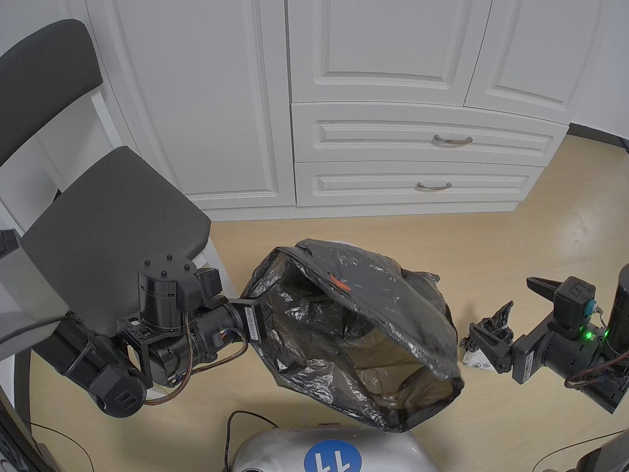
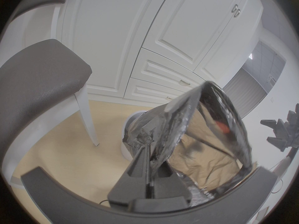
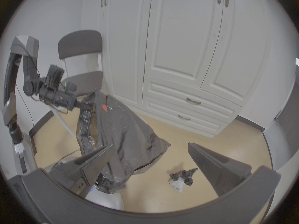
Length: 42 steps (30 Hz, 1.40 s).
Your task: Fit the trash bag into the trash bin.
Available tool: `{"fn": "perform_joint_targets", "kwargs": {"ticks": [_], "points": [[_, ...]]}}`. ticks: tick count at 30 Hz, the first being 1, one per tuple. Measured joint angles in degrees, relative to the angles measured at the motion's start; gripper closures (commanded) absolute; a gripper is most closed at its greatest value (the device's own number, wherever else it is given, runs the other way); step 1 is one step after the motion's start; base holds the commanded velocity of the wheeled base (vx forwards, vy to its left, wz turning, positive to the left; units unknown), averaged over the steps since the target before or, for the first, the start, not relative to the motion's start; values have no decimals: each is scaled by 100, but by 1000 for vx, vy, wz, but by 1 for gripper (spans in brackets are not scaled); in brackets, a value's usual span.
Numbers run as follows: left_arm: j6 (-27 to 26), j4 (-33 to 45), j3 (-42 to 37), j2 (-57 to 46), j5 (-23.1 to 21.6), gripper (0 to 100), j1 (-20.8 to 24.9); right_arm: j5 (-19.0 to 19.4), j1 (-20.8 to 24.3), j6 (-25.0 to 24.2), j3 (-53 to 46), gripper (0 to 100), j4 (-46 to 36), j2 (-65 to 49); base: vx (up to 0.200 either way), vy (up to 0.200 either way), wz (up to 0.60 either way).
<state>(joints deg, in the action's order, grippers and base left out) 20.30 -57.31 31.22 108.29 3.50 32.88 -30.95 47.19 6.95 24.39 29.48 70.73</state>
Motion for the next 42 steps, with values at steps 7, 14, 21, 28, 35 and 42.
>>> {"fn": "perform_joint_targets", "kwargs": {"ticks": [7,14,21,28,35,42], "points": [[6,2,11,-22,16,100,41,463,-72,-2,-91,0,-112,193,0,0,0],[12,2,22,-16,16,100,80,507,443,-88,-249,0,-63,532,0,0,0],[39,-9,67,-18,128,100,188,484,991,-708,-317,0,187,1328,0,0,0],[55,-283,518,-32,455,100,617,408,1176,-935,-249,0,1068,1821,0,0,0],[67,-371,1197,-74,807,100,1156,-99,1295,-1464,90,0,1396,2252,0,0,0],[212,-472,1448,-319,1182,100,1565,-764,1529,-1910,630,0,1462,2864,0,0,0]]}}
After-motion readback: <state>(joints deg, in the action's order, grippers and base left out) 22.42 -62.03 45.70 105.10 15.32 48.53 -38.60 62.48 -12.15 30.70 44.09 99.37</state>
